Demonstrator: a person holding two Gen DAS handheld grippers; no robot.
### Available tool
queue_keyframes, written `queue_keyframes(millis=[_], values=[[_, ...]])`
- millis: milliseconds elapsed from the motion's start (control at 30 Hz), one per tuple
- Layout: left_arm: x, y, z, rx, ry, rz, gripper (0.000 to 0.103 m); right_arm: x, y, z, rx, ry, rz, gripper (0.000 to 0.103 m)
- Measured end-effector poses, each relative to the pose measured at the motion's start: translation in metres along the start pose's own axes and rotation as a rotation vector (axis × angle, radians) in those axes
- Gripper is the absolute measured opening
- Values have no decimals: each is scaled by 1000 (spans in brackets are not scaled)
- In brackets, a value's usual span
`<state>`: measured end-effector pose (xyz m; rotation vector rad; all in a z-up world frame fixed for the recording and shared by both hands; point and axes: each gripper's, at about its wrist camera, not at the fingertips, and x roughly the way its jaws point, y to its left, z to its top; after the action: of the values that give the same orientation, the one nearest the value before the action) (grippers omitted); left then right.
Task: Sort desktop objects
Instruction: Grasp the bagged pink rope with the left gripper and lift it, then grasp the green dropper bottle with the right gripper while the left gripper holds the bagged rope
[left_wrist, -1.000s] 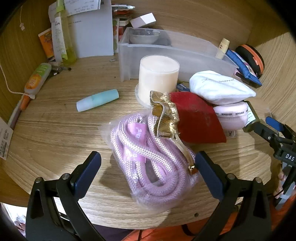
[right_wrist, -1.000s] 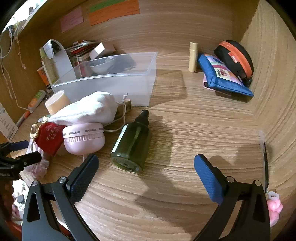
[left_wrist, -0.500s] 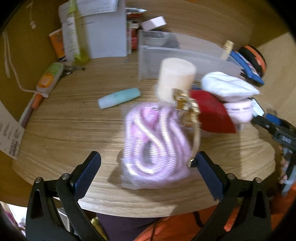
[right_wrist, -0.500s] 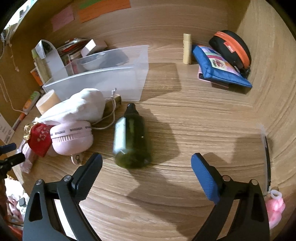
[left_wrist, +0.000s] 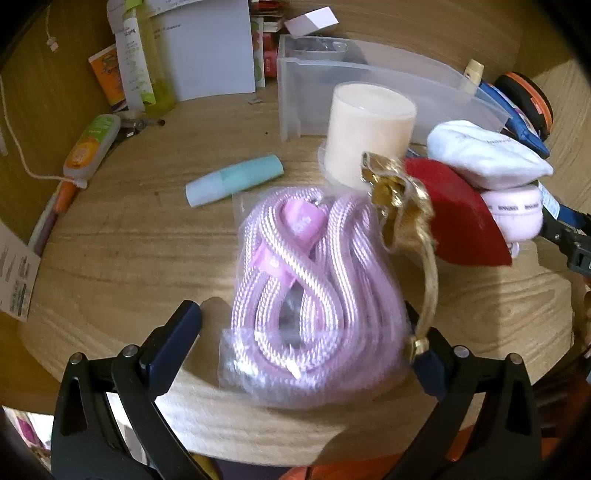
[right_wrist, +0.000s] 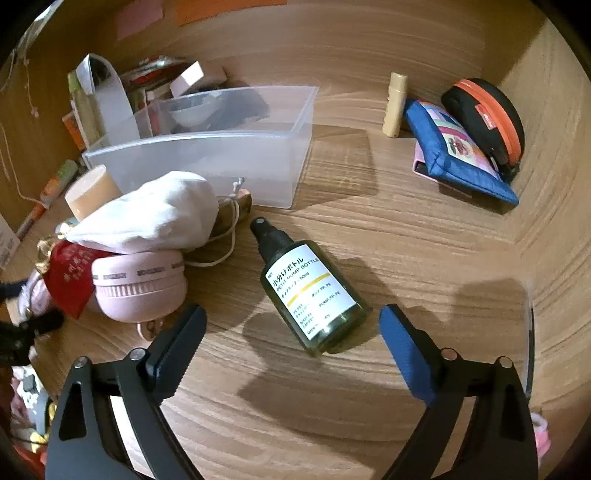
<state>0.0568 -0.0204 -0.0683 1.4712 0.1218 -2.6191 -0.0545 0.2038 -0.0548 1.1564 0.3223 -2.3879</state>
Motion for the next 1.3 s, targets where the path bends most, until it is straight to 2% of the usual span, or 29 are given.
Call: queue_keyframes(millis=[167,233,467,500,533,567,600,833,1000,1033,1067,1100,1133,1233,1300], values=[[7,7,11,24,-7,-19,103,15,-4,10,-44,47,10,76],[9,8,14,42,-14,-29,103,24,-10,13,-37,73,19,61],[8,11,12,91,-61,-63,101,17,-20,11,18,39,63,60],[7,12,12,90,-66,-62,94,12,-21,10,34,19,62,60],[5,15,13,86,-73,-60,79,11,-20,9,41,8,61,60],[2,16,14,79,-79,-57,71,7,-21,9,51,-7,60,60],[2,22,16,65,-75,-52,68,1,-22,8,66,-27,57,60],[-3,50,22,-50,-101,-81,67,-23,-21,14,89,-103,50,60],[-30,55,30,-68,-186,-108,66,-41,-25,24,111,-158,64,60],[-37,54,32,-69,-206,-116,60,-45,-25,25,113,-169,68,60],[-43,53,35,-60,-221,-140,49,-49,-24,29,112,-184,63,60],[-47,51,38,-56,-226,-152,23,-52,-24,30,108,-192,62,60],[-51,49,43,-45,-229,-169,13,-54,-23,32,107,-201,63,60],[-51,43,53,-10,-239,-168,13,-56,-18,39,94,-222,79,60],[-43,42,57,-5,-211,-165,13,-54,-15,43,84,-221,80,60]])
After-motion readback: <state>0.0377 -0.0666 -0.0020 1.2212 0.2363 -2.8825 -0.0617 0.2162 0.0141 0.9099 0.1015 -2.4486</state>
